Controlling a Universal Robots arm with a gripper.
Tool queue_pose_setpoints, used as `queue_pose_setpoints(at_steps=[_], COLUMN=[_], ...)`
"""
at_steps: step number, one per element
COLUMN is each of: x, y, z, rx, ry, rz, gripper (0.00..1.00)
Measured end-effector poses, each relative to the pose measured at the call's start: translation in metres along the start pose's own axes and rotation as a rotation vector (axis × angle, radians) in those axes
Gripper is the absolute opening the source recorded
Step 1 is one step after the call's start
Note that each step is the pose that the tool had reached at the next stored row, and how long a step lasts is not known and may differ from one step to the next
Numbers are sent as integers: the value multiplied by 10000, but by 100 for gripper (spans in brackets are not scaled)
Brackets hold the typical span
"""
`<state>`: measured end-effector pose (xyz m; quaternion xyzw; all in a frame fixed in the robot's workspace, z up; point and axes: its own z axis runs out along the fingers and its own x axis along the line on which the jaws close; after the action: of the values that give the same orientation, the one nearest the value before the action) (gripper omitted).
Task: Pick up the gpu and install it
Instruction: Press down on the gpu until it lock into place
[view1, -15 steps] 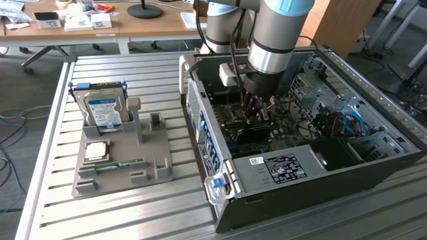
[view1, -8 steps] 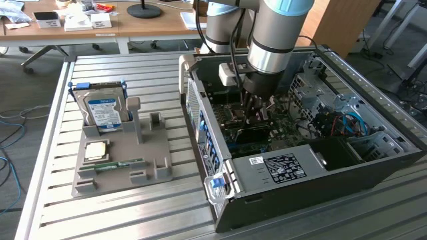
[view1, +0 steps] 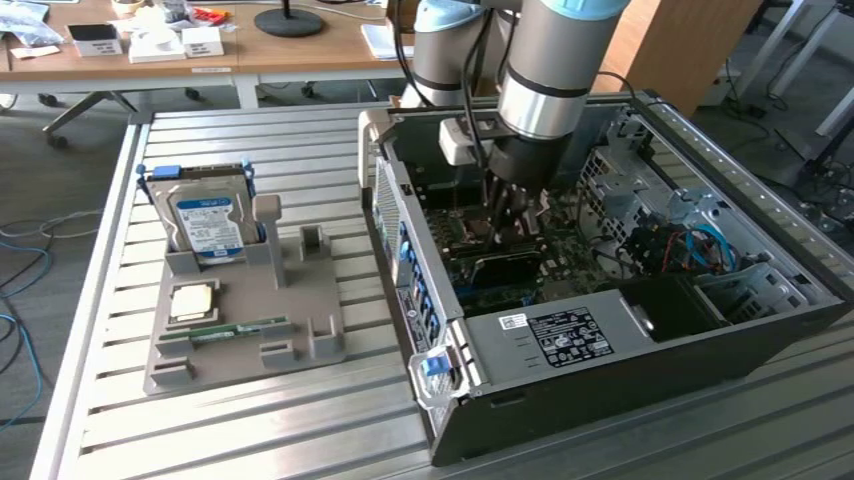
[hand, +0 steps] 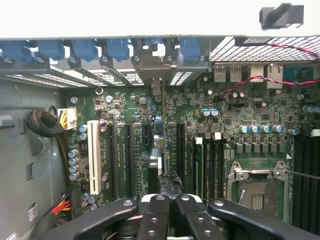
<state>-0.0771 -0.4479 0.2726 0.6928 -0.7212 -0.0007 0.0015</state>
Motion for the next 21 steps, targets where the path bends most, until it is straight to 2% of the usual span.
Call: queue_pose_setpoints(at_steps=[15, 21], x=[-4, -4], y=[-5, -5], z=[-333, -342], rx=[0, 0], ry=[0, -1], rz=[0, 0], gripper=[11, 11])
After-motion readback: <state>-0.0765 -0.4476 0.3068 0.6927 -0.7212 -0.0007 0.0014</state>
